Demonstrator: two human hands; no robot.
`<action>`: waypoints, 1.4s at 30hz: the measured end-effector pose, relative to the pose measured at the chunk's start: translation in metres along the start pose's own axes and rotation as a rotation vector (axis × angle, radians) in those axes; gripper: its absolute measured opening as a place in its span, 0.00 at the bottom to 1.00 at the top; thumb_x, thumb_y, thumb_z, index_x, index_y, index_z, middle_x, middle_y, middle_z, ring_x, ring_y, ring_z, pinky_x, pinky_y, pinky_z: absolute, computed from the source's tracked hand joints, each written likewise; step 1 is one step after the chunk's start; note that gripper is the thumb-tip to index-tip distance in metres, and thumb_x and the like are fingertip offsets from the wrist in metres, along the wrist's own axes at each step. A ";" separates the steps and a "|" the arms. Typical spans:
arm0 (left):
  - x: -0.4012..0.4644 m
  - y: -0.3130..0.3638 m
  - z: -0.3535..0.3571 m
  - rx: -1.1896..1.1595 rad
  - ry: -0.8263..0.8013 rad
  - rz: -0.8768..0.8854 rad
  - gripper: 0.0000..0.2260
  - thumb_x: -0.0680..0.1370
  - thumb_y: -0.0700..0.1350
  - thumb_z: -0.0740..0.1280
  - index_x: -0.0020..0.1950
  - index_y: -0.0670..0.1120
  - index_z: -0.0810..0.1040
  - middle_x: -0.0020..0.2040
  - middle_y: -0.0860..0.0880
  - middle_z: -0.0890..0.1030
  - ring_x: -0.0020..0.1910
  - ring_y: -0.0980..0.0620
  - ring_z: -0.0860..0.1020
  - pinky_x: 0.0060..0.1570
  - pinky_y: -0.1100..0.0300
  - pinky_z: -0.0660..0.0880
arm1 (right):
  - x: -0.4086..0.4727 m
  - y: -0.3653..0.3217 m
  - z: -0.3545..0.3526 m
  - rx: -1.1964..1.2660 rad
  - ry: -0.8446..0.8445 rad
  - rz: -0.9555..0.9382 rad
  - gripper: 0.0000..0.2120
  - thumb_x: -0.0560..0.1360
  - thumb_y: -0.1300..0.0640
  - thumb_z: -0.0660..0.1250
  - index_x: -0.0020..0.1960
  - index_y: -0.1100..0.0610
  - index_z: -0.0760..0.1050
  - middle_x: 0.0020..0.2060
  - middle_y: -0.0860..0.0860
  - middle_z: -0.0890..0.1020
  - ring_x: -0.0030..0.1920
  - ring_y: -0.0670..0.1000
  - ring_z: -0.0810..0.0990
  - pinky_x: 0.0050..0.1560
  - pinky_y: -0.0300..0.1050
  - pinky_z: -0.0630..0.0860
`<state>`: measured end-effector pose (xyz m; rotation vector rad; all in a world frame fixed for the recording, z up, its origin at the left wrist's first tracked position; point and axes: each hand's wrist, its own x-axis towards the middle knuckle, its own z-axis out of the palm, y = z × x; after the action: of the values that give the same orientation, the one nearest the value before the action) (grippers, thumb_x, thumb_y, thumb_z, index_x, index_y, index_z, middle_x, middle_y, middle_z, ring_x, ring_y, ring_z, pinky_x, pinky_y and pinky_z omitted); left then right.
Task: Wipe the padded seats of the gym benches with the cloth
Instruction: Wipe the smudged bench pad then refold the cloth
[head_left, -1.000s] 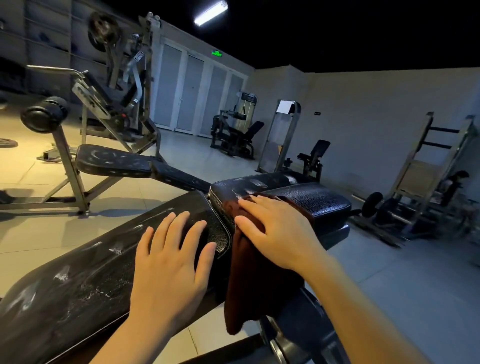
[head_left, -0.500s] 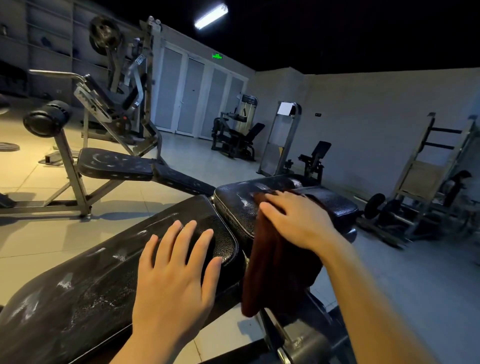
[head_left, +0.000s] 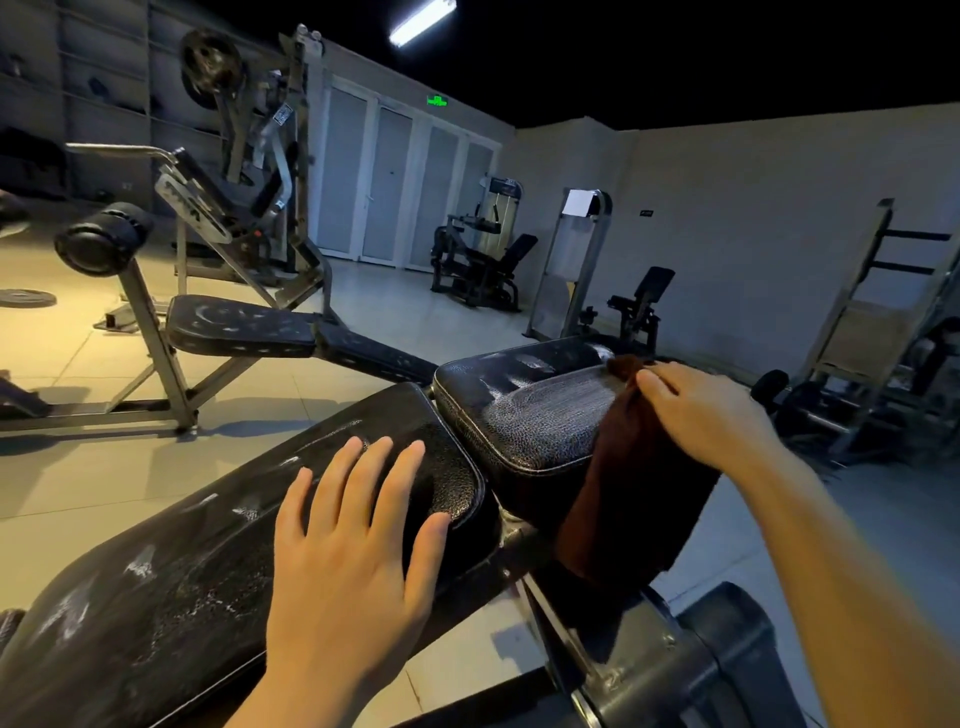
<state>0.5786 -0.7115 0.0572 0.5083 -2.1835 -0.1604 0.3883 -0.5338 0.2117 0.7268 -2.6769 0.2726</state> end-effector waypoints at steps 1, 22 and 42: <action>0.001 0.001 0.000 -0.005 0.007 0.002 0.25 0.82 0.60 0.45 0.72 0.50 0.67 0.68 0.47 0.75 0.71 0.45 0.68 0.69 0.44 0.59 | 0.005 0.002 0.000 -0.006 -0.015 0.036 0.20 0.84 0.46 0.50 0.70 0.49 0.71 0.69 0.52 0.74 0.67 0.56 0.72 0.62 0.48 0.69; 0.001 0.002 -0.003 -0.043 -0.053 -0.066 0.26 0.81 0.62 0.44 0.73 0.53 0.65 0.68 0.48 0.75 0.70 0.46 0.69 0.69 0.43 0.59 | -0.005 0.005 0.002 0.057 0.052 0.054 0.19 0.85 0.49 0.49 0.69 0.51 0.73 0.67 0.51 0.76 0.66 0.54 0.72 0.58 0.43 0.67; 0.002 0.003 -0.002 -0.031 -0.033 -0.067 0.25 0.80 0.60 0.48 0.74 0.53 0.66 0.69 0.48 0.74 0.72 0.45 0.67 0.71 0.40 0.54 | -0.011 0.014 0.020 0.221 0.176 0.014 0.17 0.84 0.53 0.53 0.69 0.55 0.74 0.69 0.52 0.74 0.70 0.53 0.70 0.70 0.49 0.62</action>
<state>0.5784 -0.7097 0.0609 0.5656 -2.1938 -0.2403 0.3844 -0.5226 0.1881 0.7112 -2.5109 0.6142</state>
